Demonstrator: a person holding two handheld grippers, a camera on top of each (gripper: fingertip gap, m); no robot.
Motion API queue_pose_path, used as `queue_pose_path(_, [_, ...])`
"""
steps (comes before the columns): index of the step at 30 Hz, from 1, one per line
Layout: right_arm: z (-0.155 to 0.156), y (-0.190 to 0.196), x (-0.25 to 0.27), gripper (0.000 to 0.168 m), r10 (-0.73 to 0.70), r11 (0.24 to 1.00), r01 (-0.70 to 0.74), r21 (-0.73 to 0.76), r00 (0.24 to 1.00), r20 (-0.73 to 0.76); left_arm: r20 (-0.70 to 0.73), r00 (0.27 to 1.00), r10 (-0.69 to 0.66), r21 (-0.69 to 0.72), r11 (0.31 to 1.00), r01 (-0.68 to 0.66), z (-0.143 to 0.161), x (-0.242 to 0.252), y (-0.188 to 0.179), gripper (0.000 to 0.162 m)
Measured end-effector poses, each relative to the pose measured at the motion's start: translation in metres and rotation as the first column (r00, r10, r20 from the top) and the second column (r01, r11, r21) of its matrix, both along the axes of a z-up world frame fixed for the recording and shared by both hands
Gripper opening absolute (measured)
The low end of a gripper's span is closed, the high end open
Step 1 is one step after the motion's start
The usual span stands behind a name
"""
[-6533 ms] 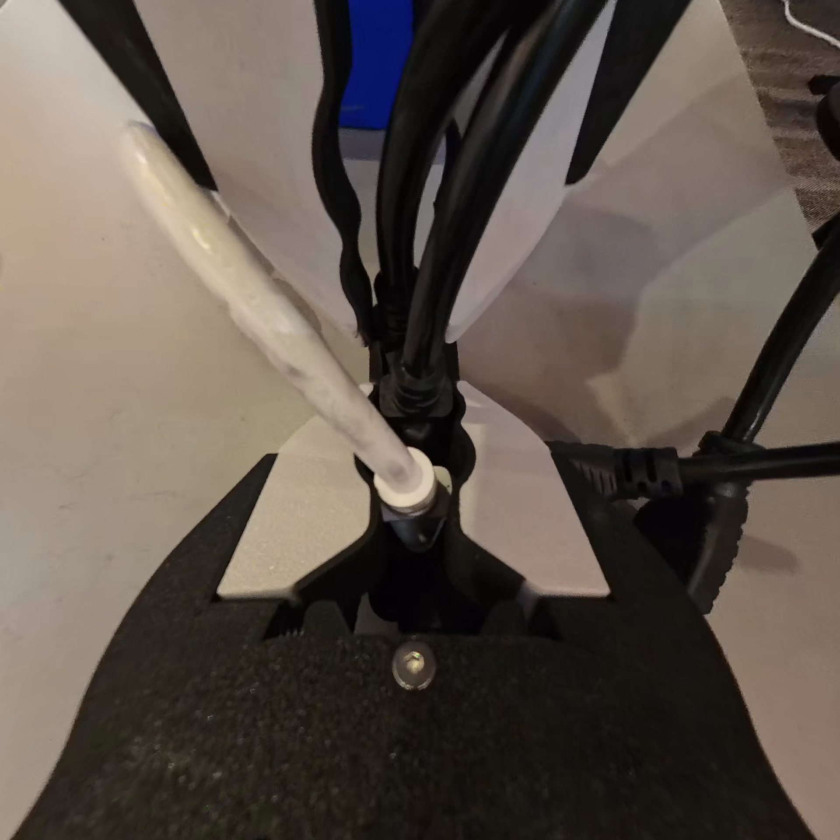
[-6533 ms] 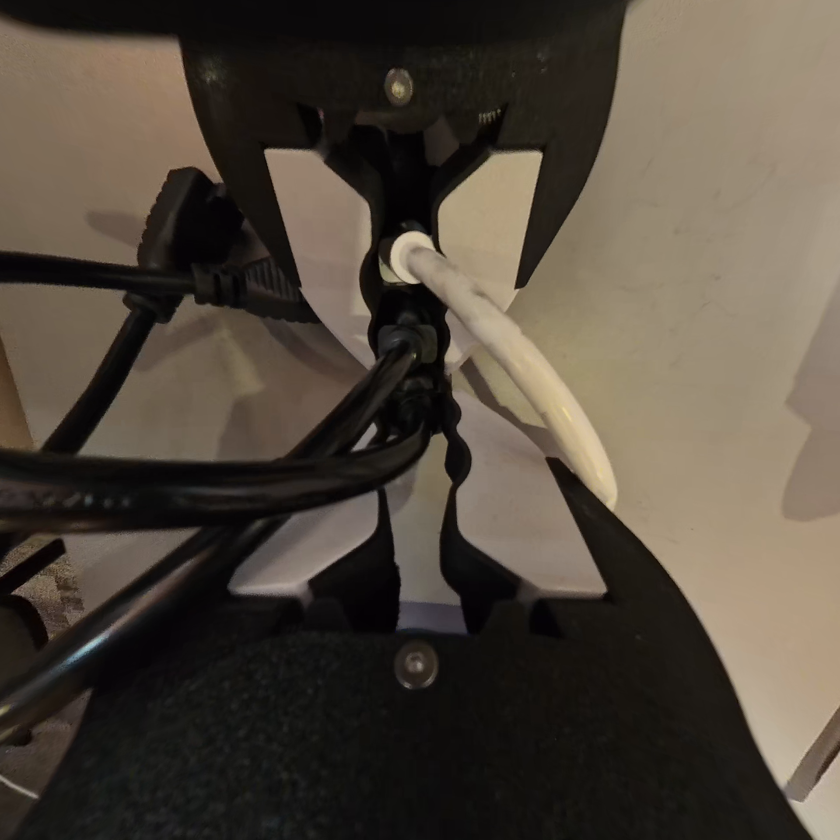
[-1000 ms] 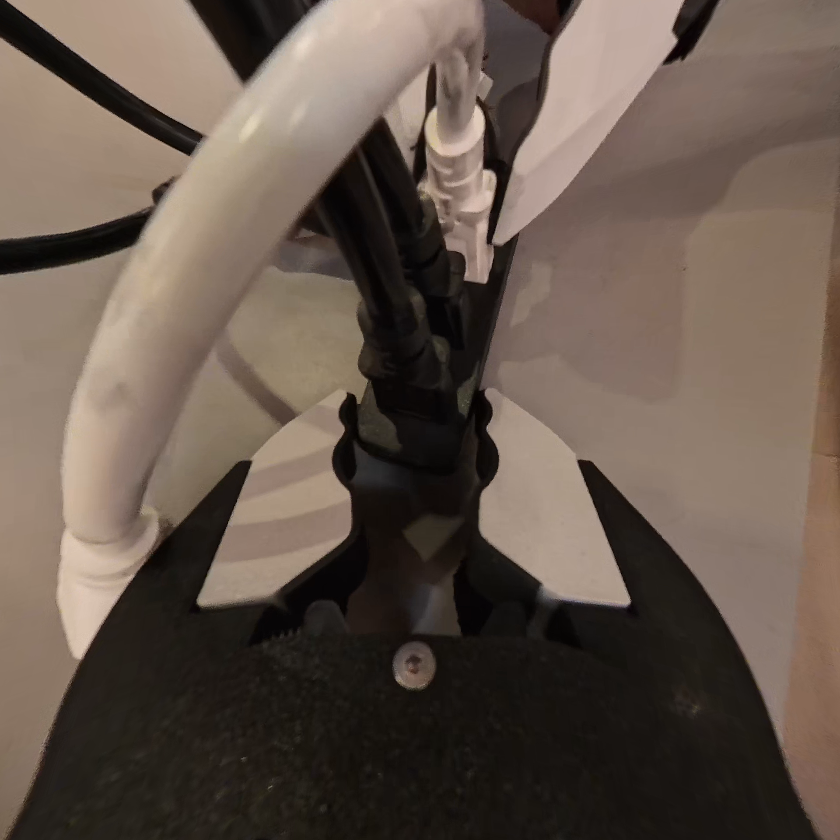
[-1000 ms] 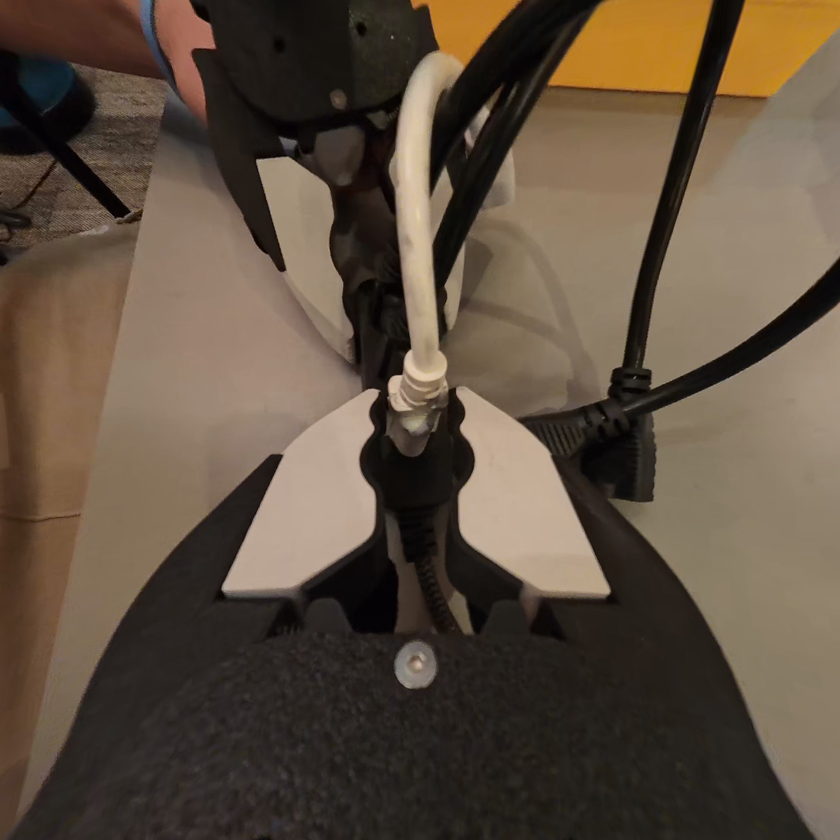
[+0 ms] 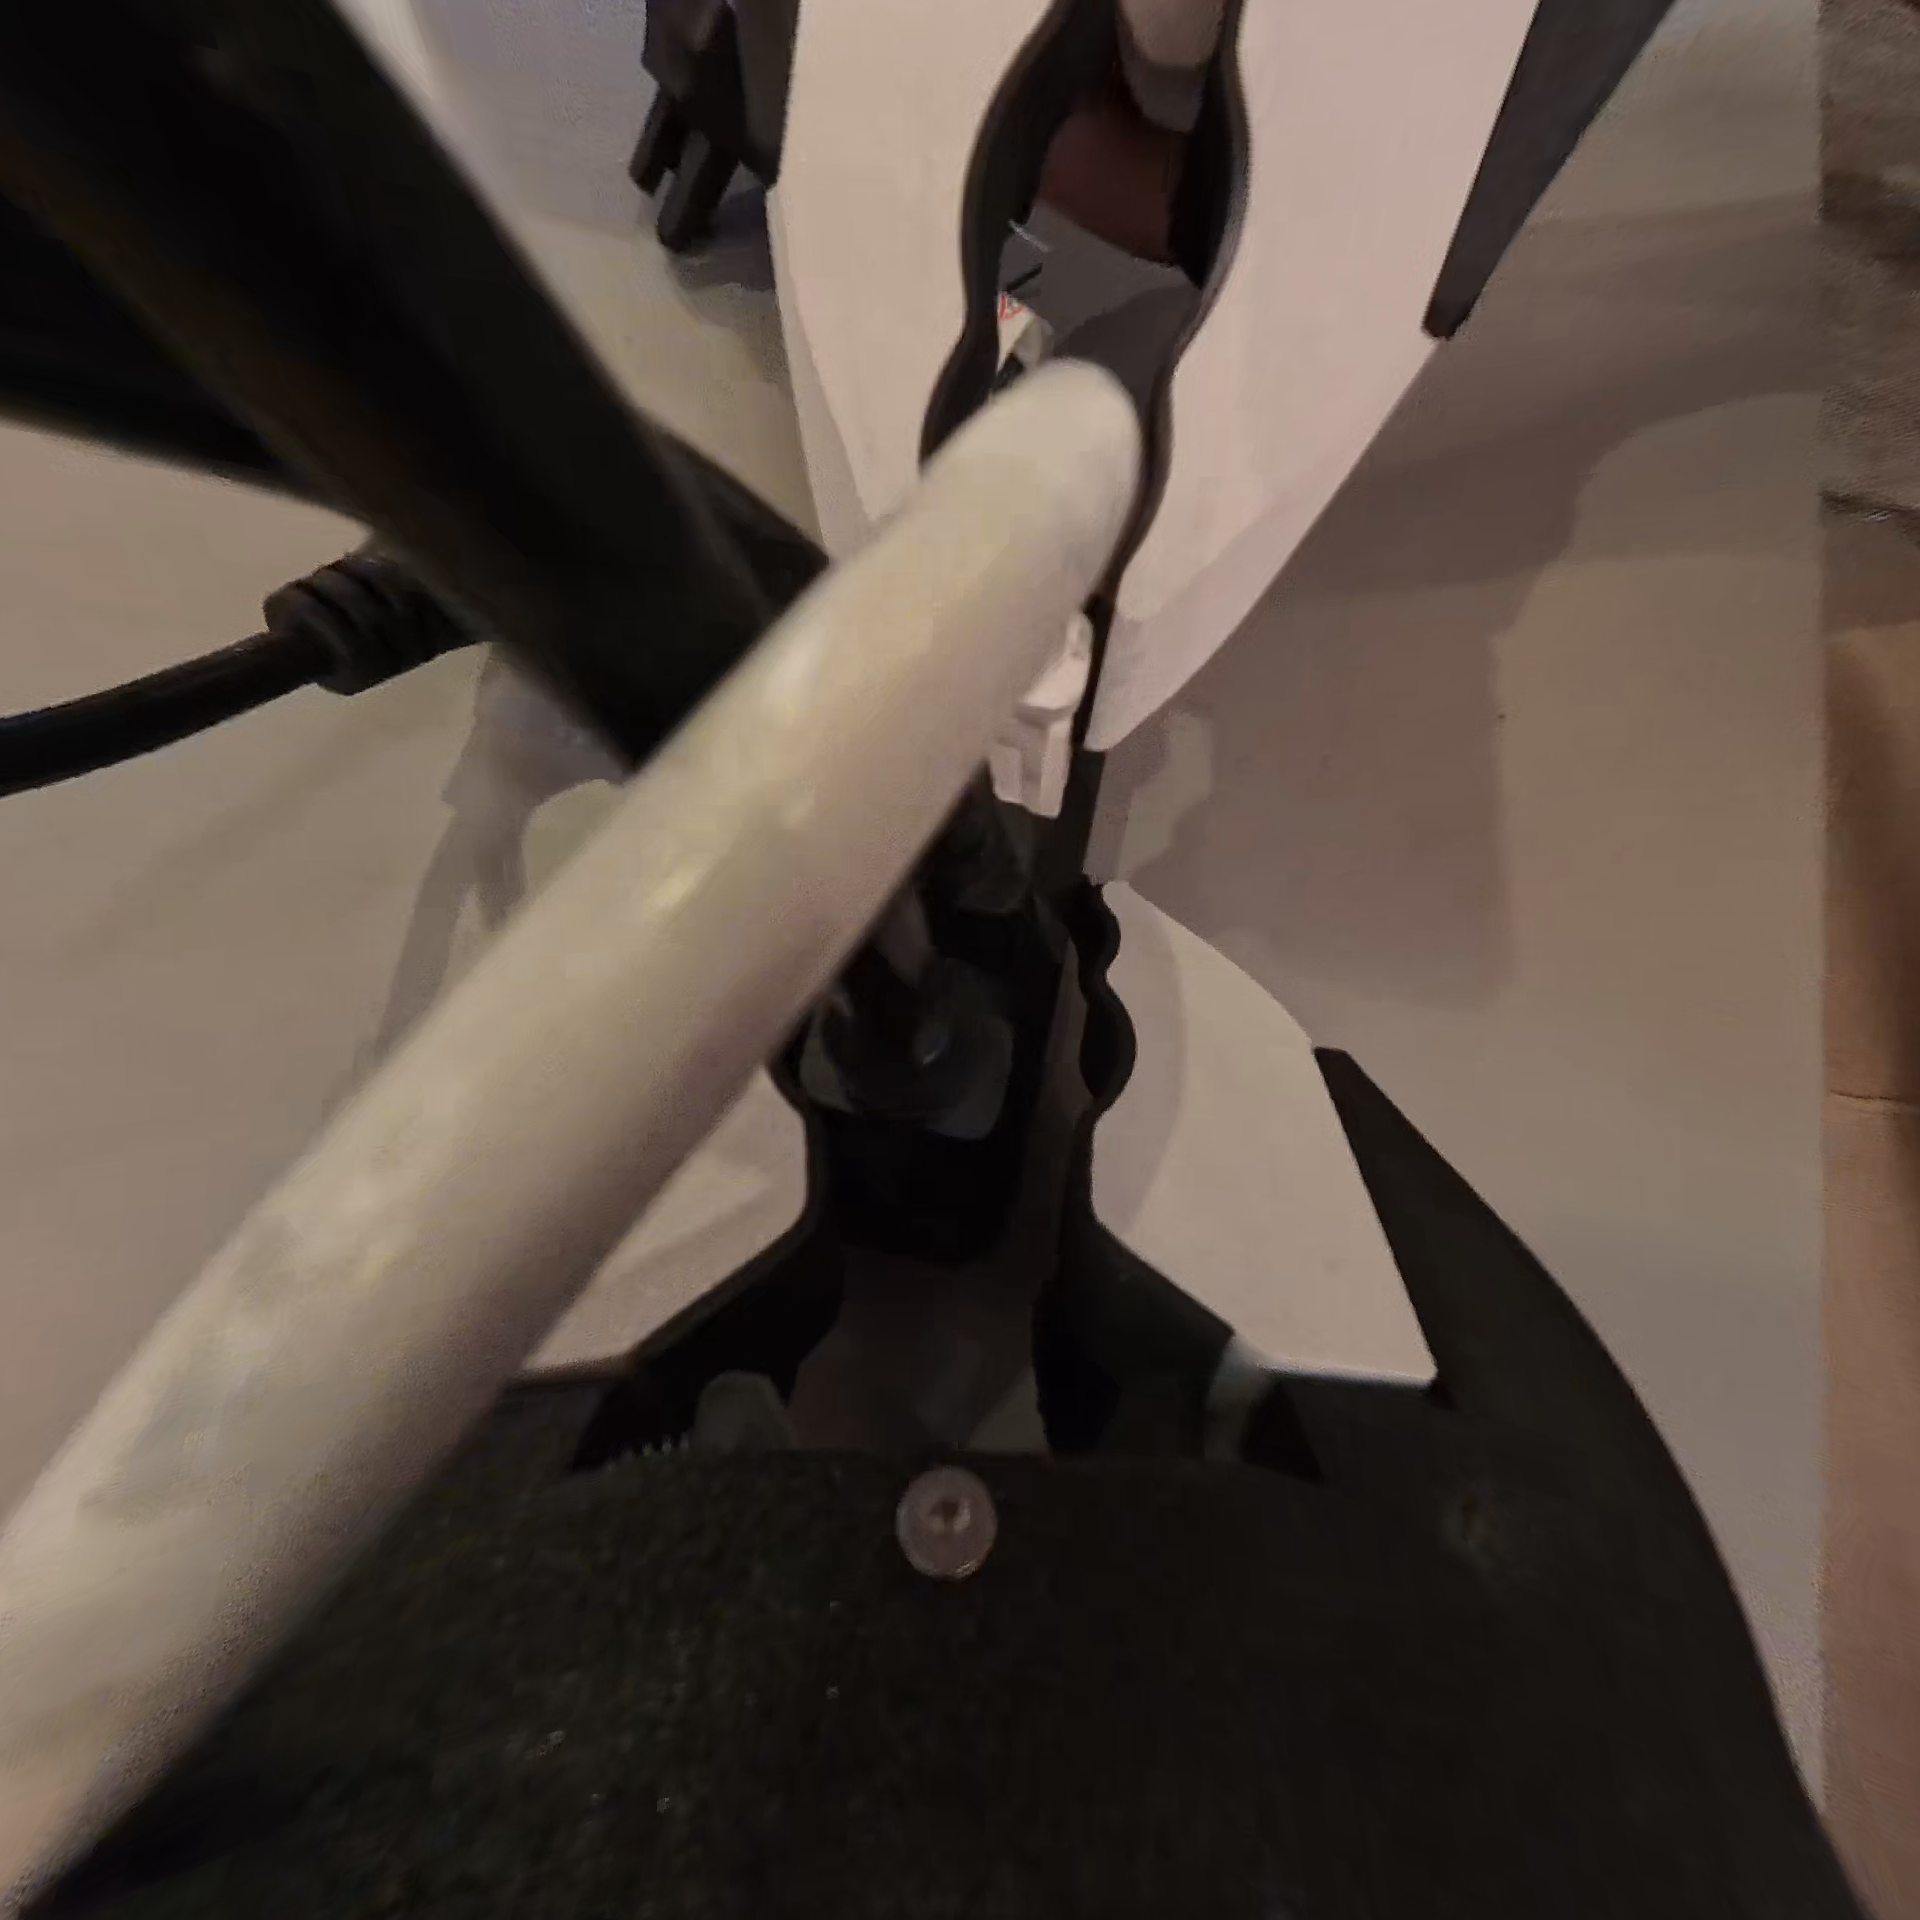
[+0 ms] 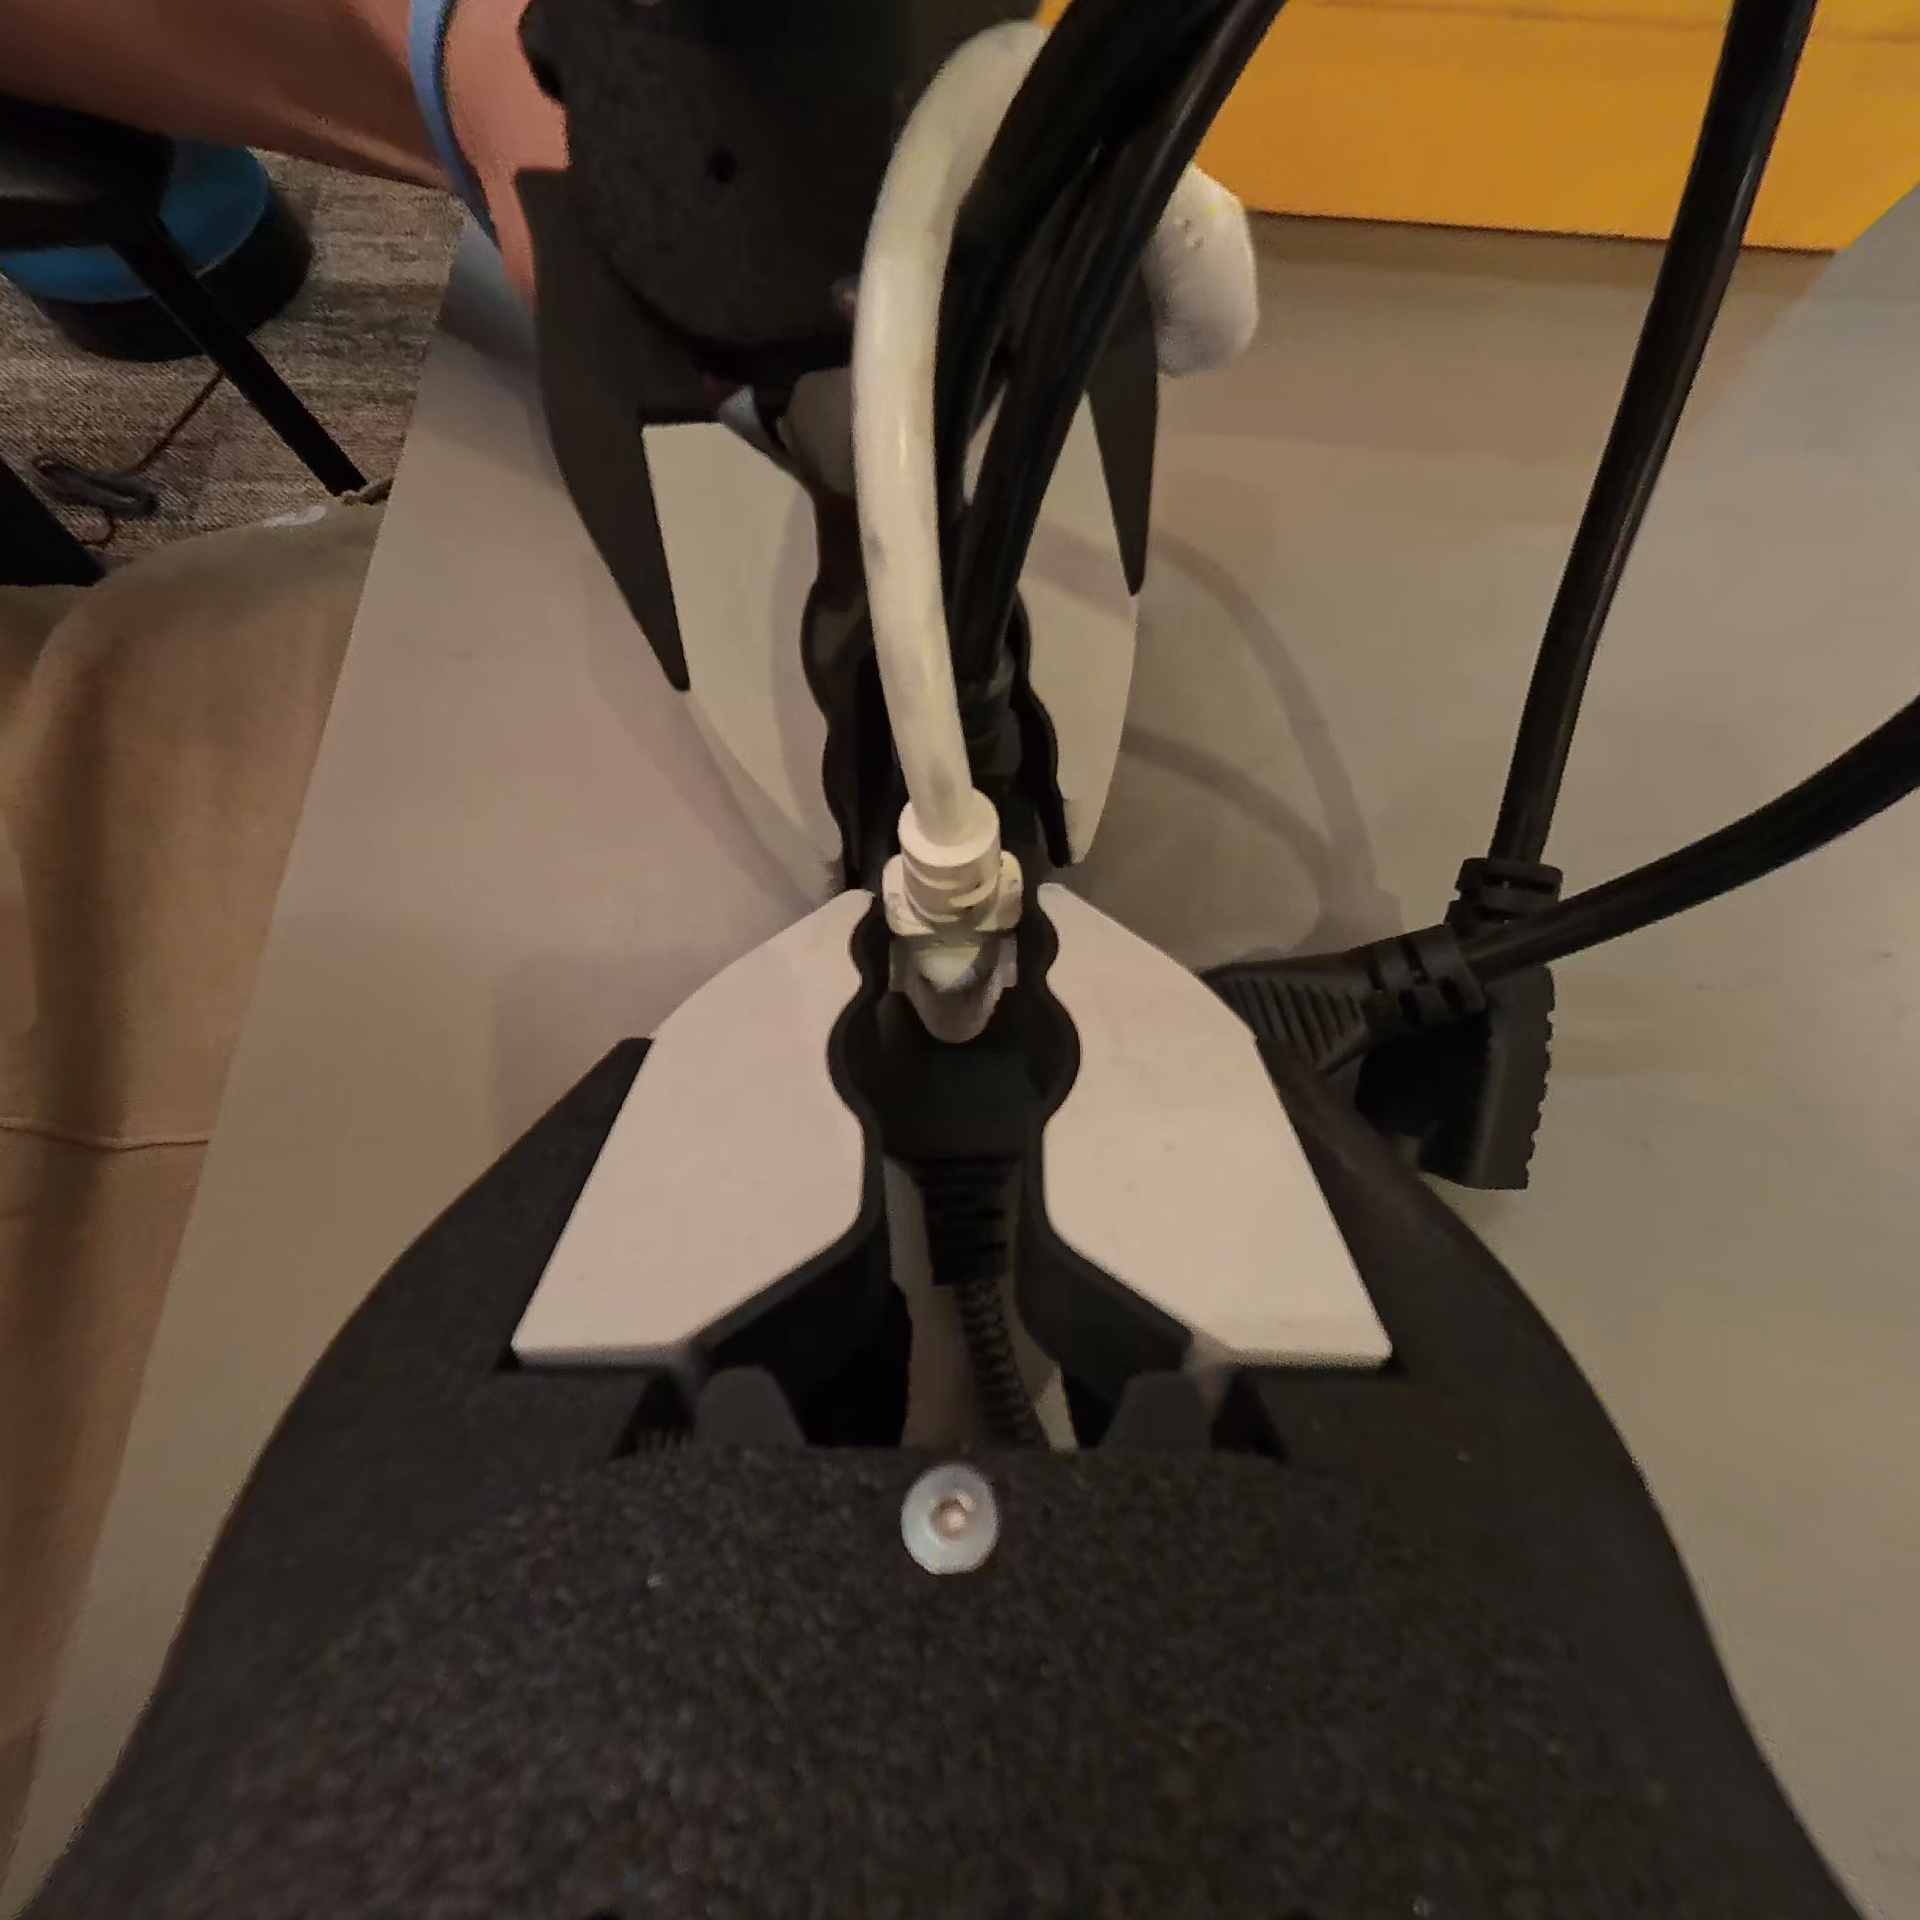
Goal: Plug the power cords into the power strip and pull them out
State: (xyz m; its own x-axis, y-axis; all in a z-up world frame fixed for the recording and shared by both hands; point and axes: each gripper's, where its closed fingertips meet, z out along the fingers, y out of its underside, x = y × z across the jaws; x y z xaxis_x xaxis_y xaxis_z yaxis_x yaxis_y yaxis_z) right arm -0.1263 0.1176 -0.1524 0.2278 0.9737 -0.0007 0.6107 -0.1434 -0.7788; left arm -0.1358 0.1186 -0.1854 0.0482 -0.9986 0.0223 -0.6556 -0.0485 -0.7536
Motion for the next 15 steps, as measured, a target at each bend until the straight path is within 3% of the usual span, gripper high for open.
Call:
queue_pose_path(5, [-0.0017, 0.0027, -0.0073, 0.026, -0.067, 0.998, 0.067, 0.006, 0.998, 0.01, -0.009, 1.0, 0.019, 0.054, 0.998, -0.019, -0.0016, 0.0003, -0.0002, 0.047])
queue_pose_path(15, [-0.0046, -0.0058, 0.001, 0.026, -0.003, 0.999, 0.011, -0.041, 0.984, 0.177, -0.02, 1.0, 0.003, 0.073, 0.997, -0.002, -0.0022, 0.0017, -0.0052, 0.047])
